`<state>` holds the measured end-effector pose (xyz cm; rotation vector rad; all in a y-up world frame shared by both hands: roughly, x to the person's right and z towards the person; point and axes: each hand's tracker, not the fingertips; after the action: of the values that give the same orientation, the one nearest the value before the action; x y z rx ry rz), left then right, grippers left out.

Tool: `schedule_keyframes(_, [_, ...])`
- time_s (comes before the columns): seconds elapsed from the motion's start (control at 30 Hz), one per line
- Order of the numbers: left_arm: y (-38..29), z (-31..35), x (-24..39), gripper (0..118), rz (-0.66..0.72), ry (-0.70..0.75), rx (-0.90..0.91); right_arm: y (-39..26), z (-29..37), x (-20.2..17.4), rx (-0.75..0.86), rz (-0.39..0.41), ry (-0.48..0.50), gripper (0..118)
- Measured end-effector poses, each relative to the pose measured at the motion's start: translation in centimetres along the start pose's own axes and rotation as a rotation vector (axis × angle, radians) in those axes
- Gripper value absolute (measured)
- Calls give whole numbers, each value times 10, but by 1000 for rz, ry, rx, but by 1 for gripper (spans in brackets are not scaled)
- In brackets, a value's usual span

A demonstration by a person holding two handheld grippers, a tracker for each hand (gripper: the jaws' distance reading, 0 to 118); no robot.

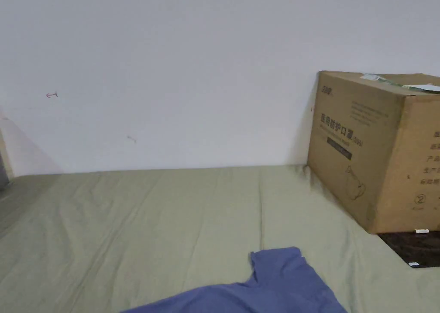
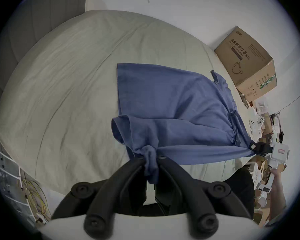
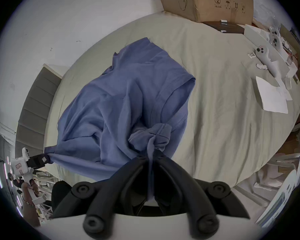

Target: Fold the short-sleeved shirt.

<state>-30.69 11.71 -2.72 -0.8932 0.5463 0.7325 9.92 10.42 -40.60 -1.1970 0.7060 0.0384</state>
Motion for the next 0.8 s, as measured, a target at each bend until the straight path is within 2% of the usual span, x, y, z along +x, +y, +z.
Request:
schedule_keyframes(0.03, [0, 1, 1, 8, 1, -4, 5, 0, 1, -2, 13, 10, -4, 5])
schedule_keyframes(0.07, [0, 3, 2, 19, 2, -8, 14, -1, 3, -4, 34, 27, -19, 21])
schedule_keyframes(0.1, [0, 5, 2, 55, 4, -7, 30, 0, 4, -6, 47, 47, -71, 69])
schedule_keyframes(0.13, [-1, 6, 2, 90, 7, -7, 45, -1, 4, -8, 49, 55, -91, 97])
schedule_keyframes(0.17, [-3, 8, 4, 108, 6, -21, 55, -2, 8, -9, 71, 54, -91, 102])
schedule_keyframes(0.3, [0, 24, 12, 107, -26, -34, 132, 1, 22, -17, 97, 78, -97, 101])
schedule_keyframes(0.47, [7, 58, 35, 107, -53, -106, 346, 6, 62, -48, 334, 236, -93, 101])
schedule_keyframes(0.53, [11, 72, 48, 105, -103, -113, 451, 11, 76, -65, 438, 275, -74, 101])
schedule_keyframes(0.57, [13, 77, 55, 99, -134, -107, 507, 14, 82, -74, 486, 289, -47, 99])
schedule_keyframes(0.6, [15, 83, 62, 81, -171, -98, 565, 17, 88, -81, 531, 303, -15, 86])
schedule_keyframes(0.63, [17, 88, 68, 58, -198, -80, 615, 20, 92, -88, 580, 301, 29, 68])
schedule_keyframes(0.67, [20, 89, 73, 30, -220, -64, 646, 24, 93, -95, 605, 313, 53, 40])
schedule_keyframes(0.7, [25, 88, 79, 2, -233, -43, 658, 27, 93, -102, 629, 314, 59, 0])
schedule_keyframes(0.77, [39, 84, 83, 1, -239, -14, 647, 37, 85, -112, 645, 289, 40, 0])
schedule_keyframes(0.8, [47, 82, 79, 1, -222, -28, 641, 40, 82, -115, 661, 261, 60, 0])
